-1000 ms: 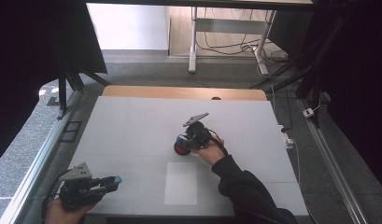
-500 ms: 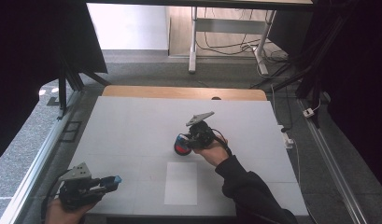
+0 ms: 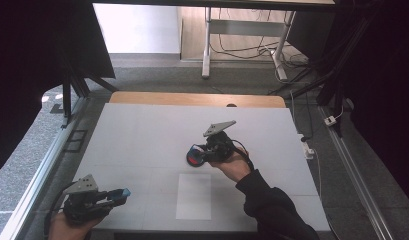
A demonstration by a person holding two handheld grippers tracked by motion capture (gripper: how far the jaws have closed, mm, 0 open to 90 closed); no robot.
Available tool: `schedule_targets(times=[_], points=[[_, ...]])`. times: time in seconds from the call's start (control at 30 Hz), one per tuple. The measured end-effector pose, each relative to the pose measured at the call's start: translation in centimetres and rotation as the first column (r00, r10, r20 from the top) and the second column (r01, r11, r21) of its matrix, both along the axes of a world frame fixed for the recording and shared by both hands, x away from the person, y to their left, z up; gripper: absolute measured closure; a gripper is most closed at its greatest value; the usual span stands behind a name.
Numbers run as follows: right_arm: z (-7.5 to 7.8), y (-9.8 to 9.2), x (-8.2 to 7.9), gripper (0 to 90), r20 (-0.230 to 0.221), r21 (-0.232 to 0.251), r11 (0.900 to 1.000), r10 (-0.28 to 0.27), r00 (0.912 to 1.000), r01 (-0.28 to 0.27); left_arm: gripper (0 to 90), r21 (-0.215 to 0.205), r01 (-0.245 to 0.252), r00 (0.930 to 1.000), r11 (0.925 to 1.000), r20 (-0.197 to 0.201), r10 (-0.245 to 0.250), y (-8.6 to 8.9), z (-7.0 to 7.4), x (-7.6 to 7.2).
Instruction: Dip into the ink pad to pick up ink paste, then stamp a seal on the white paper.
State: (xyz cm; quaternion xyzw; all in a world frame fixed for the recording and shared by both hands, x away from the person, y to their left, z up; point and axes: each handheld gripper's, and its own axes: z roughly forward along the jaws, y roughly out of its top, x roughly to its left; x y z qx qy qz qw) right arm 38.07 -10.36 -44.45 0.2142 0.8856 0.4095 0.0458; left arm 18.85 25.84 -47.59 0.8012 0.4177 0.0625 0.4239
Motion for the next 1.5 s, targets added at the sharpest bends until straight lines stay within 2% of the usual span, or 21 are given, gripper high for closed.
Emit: schedule_targets(times=[0.33, 0.87, 1.37, 1.5], points=[[1.0, -0.3, -1.5, 70.3, 0.013, 0.023, 0.999, 0.032, 0.9994, -0.032, 68.4, 0.0, 0.003, 1.0, 1.0, 0.0, -0.003, 0.0, 0.0, 0.0], [0.9, -0.4, -3.5, 70.3, 0.003, 0.024, 0.997, 0.069, 0.9976, -0.069, 68.4, -0.001, 0.009, 1.0, 1.0, 0.001, -0.009, 0.0, 0.0, 0.0], [-0.1, -0.7, -5.1, 70.3, 0.017, -0.032, 0.994, 0.106, 0.9942, -0.105, 68.4, -0.005, 0.019, 0.9998, 0.9998, 0.002, -0.019, -0.1, 0.0, 0.0], [-0.5, -0.6, -5.4, 70.3, 0.009, -0.041, 0.993, 0.107, 0.9942, -0.106, 68.4, -0.002, 0.02, 0.9998, 0.9998, 0.004, -0.02, -0.1, 0.0, 0.0]])
